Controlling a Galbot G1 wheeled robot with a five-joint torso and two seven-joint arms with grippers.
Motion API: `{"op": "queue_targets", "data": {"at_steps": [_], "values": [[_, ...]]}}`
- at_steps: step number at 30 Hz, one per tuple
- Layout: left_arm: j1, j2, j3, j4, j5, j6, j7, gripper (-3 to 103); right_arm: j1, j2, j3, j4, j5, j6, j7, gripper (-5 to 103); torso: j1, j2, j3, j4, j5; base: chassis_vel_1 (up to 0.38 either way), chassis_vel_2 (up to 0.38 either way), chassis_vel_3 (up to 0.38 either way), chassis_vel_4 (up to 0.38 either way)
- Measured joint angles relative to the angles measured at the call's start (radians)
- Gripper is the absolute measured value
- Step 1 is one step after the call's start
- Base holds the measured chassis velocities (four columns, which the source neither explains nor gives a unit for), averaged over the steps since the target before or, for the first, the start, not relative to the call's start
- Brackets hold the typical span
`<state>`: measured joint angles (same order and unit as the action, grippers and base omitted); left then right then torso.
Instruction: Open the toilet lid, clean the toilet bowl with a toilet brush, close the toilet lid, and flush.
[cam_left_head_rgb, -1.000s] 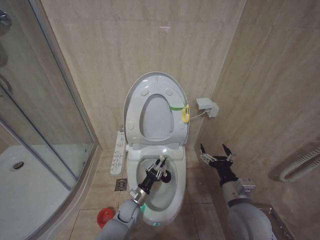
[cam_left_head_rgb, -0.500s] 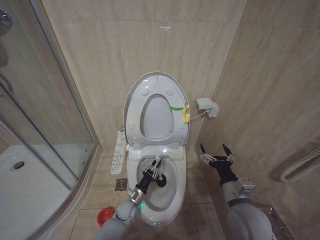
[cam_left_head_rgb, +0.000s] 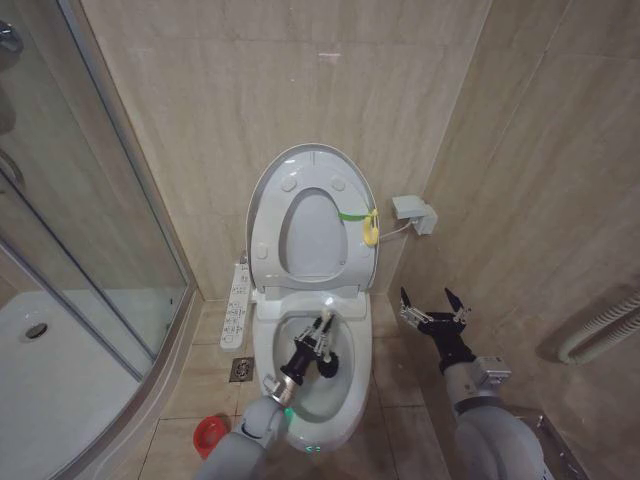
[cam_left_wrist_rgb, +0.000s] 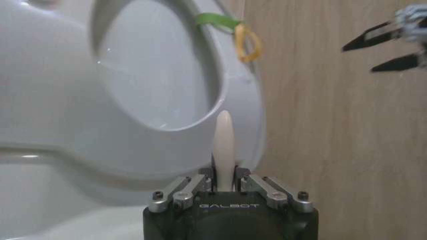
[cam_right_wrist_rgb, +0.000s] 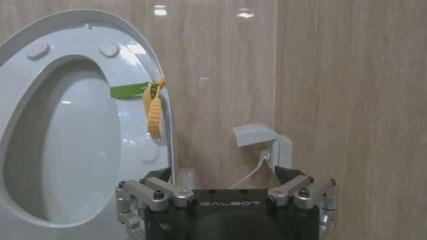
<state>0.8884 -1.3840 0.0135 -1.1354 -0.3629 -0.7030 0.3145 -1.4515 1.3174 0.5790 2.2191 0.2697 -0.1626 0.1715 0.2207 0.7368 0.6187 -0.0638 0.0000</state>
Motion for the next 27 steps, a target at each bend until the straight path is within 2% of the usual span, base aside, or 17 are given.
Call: {"op": "queue_targets", "data": {"at_steps": [7,10,13,18,24,27], "values": [[-0.023,0.01,-0.003,-0.02,-0.007,0.001,0.0,19,0.0,0.0,0.0,0.0,0.0,0.0,0.0,100,0.0,0.0,0.0,0.0,0.0,0.0,0.0,0.0,0.0],[-0.011,-0.012,0.027,-0.076,-0.007,0.001,-0.007,19,0.0,0.0,0.0,0.0,0.0,0.0,0.0,100,0.0,0.0,0.0,-0.0005,0.0,0.0,0.0,0.0,0.0],[-0.002,-0.028,0.041,-0.083,-0.005,0.0,-0.007,19,0.0,0.0,0.0,0.0,0.0,0.0,0.0,100,0.0,0.0,0.0,-0.0004,-0.0001,0.0,0.0,0.0,0.0],[-0.021,-0.051,0.033,0.001,-0.004,-0.006,0.009,19,0.0,0.0,0.0,0.0,0.0,0.0,0.0,100,0.0,0.0,0.0,-0.0003,-0.0001,0.0,0.0,0.0,0.0],[-0.062,-0.017,-0.005,0.094,-0.024,-0.026,0.03,19,0.0,0.0,0.0,0.0,0.0,0.0,0.0,100,0.0,0.0,0.0,0.0001,0.0,0.0,0.0,0.0,0.0],[-0.068,0.001,-0.008,0.088,-0.039,-0.031,0.033,19,0.0,0.0,0.0,0.0,0.0,0.0,0.0,100,0.0,0.0,0.0,0.0003,0.0,0.0,0.0,0.0,0.0]]}}
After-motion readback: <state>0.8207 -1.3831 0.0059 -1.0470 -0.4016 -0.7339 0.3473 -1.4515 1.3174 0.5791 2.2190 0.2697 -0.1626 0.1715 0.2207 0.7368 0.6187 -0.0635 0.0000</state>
